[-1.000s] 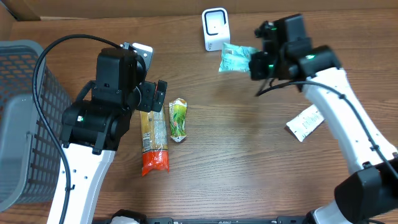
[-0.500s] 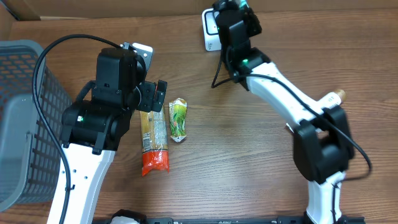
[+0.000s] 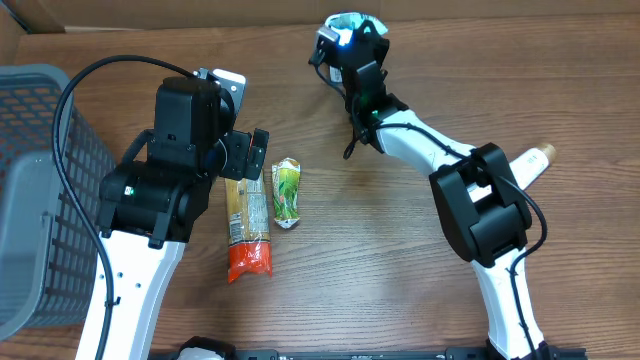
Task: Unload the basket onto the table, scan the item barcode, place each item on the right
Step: 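Raise the teal bag in front of the white scanner, then carry the teal bag right and release it beside the white tube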
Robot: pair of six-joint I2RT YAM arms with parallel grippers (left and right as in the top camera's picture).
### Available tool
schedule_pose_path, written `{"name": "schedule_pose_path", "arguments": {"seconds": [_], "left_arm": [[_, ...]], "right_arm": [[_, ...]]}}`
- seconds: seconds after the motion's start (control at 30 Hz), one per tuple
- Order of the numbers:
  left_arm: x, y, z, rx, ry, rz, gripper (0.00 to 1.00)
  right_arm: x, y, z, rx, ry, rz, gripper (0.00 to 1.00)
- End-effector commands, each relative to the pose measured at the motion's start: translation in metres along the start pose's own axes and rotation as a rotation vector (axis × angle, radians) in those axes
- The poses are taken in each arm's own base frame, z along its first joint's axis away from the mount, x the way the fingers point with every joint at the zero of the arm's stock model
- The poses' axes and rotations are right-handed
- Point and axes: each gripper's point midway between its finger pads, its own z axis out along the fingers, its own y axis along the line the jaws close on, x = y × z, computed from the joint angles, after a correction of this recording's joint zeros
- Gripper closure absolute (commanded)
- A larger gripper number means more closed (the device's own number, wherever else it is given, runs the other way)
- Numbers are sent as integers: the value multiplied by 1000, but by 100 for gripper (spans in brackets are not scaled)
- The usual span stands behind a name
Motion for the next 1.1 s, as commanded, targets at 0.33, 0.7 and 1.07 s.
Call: {"name": "schedule_pose_path", "arguments": {"seconds": [0.33, 0.7, 1.07], "left_arm": [[-2, 4, 0, -14, -2, 11, 0], [-2, 4, 0, -14, -2, 11, 1], [-2, 4, 0, -14, -2, 11, 1]], "right_arm": [[-11, -36, -2, 97, -35, -90, 96], [-4, -39, 0, 105, -11, -83, 96], [-11, -93, -22, 163, -34, 172, 97]]}}
